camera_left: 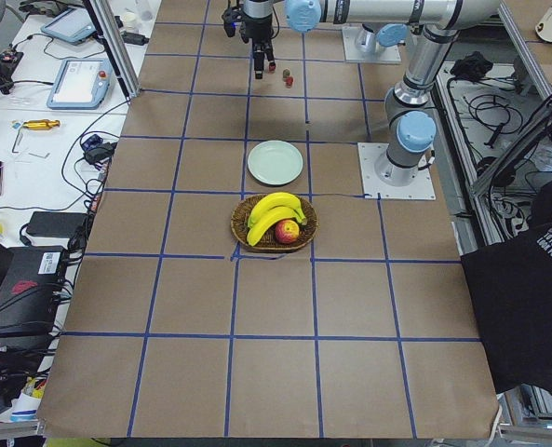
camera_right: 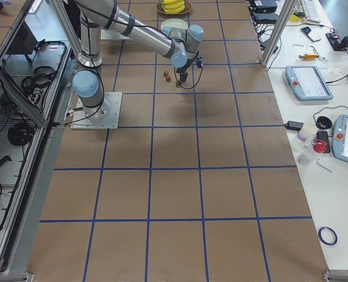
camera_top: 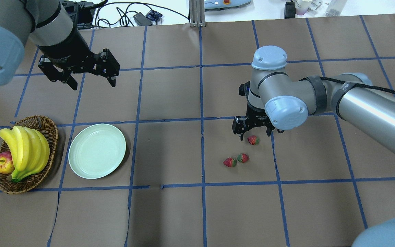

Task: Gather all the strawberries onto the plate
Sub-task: 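Close the right gripper on the strawberry farthest from the robot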

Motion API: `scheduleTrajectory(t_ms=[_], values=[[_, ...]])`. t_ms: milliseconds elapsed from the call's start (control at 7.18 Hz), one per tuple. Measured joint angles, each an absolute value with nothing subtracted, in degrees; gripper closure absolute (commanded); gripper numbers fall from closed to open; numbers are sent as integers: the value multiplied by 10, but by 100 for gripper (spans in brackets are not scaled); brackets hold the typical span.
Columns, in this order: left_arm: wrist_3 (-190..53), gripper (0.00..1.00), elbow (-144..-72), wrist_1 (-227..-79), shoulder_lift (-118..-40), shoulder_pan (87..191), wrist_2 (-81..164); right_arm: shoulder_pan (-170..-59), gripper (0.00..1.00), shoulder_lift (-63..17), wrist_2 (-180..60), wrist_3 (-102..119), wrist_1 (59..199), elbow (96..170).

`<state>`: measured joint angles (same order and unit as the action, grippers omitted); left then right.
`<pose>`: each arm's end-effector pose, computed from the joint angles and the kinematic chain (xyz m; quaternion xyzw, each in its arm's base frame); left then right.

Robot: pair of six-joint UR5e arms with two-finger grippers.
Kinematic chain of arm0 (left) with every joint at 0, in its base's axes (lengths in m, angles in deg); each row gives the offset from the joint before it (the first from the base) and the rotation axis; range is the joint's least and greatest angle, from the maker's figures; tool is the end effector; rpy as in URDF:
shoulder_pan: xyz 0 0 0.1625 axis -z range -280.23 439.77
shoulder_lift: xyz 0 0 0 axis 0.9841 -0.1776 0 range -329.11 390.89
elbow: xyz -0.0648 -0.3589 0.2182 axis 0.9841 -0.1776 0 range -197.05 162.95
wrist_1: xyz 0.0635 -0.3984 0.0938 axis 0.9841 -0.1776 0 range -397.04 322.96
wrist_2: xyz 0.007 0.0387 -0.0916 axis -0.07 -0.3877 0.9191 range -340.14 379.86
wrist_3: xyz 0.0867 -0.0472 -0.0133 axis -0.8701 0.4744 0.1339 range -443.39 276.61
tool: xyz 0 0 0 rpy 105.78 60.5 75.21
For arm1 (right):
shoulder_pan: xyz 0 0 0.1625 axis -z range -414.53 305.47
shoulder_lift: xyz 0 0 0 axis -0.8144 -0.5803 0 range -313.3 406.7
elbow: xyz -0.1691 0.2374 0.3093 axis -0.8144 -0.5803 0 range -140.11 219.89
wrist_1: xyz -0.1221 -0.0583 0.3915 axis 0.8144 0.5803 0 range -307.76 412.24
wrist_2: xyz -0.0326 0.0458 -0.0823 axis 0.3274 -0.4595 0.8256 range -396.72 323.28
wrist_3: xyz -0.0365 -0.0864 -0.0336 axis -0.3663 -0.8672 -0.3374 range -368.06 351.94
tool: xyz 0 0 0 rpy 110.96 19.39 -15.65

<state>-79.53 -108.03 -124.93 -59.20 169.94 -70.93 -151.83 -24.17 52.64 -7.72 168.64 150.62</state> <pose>-0.1334 -0.4939 0.4825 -0.0322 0.9994 -0.0094 0.0066 0.1986 -0.4928 0.1925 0.0596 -0.9913 -0.1173 0.0023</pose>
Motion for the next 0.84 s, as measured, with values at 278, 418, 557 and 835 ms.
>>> scheduleTrajectory(t_ms=[278, 418, 557, 835], values=[[-795, 0, -1080, -1249, -592, 1699, -709, -1518, 16, -243, 529, -82, 1717, 1534], [-795, 0, -1080, -1249, -592, 1699, -710, -1518, 20, -244, 531, -86, 1720, 1536], [-795, 0, -1080, -1249, -592, 1699, -709, -1518, 15, -244, 531, -88, 1723, 1537], [-795, 0, -1080, -1249, -592, 1699, -709, -1518, 13, -240, 531, -89, 1736, 1536]])
